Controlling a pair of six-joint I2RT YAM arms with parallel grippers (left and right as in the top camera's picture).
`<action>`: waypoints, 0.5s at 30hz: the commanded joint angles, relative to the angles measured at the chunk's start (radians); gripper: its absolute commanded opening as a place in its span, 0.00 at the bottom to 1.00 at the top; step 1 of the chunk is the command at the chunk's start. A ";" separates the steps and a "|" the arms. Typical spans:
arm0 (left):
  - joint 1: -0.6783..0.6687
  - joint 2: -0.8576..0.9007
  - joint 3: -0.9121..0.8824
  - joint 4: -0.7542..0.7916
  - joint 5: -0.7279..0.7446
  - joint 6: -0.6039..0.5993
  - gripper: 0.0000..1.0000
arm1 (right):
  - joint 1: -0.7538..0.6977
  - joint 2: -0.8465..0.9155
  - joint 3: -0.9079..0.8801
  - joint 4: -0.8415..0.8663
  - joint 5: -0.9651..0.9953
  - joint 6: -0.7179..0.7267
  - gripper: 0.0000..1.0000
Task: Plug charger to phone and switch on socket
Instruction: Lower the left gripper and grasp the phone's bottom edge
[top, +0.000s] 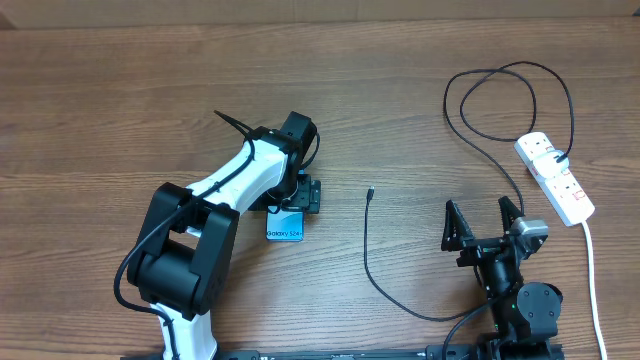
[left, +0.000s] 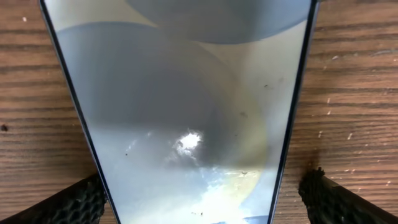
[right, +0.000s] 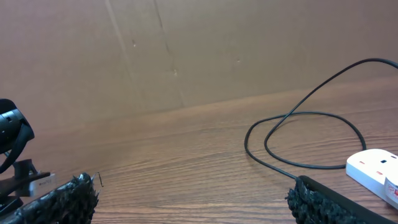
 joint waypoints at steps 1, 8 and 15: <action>-0.002 0.059 -0.015 0.025 -0.060 0.002 0.93 | -0.001 -0.009 -0.011 0.003 0.010 -0.005 1.00; 0.002 0.059 -0.015 0.024 -0.063 -0.034 0.90 | -0.001 -0.009 -0.011 0.003 0.010 -0.004 1.00; 0.016 0.059 -0.015 0.020 -0.062 -0.043 0.91 | -0.001 -0.009 -0.011 0.003 0.010 -0.004 1.00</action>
